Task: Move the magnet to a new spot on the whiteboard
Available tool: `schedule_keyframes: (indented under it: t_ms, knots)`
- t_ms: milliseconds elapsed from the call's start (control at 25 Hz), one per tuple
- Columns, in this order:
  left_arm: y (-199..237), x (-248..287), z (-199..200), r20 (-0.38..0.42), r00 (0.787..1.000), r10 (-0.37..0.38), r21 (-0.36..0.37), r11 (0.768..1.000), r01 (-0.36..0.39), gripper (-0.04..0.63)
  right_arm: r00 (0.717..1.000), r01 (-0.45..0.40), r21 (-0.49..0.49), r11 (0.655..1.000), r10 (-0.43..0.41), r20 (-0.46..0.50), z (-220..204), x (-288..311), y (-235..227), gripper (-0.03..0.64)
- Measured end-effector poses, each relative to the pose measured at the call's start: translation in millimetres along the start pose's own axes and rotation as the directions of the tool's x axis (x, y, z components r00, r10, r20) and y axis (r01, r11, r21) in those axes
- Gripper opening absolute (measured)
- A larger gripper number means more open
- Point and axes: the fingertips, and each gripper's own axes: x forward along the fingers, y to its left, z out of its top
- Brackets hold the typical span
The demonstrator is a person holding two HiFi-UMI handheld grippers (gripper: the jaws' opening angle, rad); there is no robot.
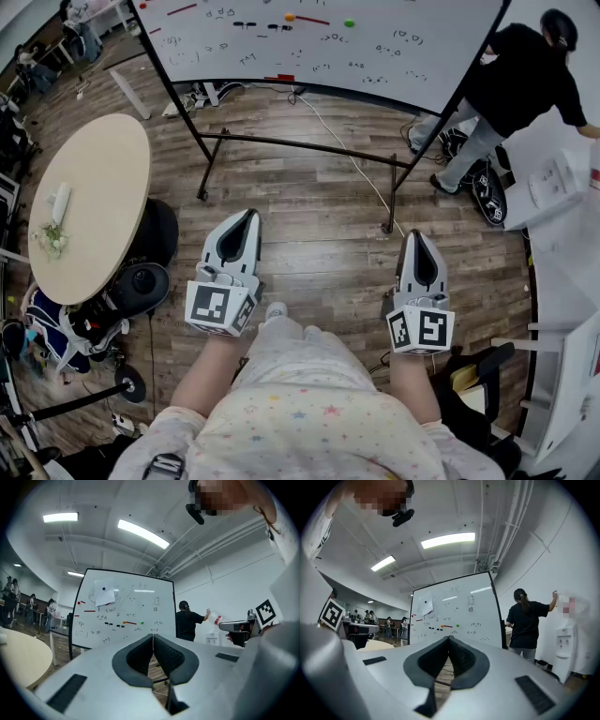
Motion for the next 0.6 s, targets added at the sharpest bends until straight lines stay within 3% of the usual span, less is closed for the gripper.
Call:
schedule_keyframes:
  t_ms: [600]
  knots:
    - [-11,3,15,0.036,0.999,0.006,0.013,1.0,-0.007,0.015,1.0,-0.016,0.028,0.999,0.015,0.022,14,2,-4,0.0]
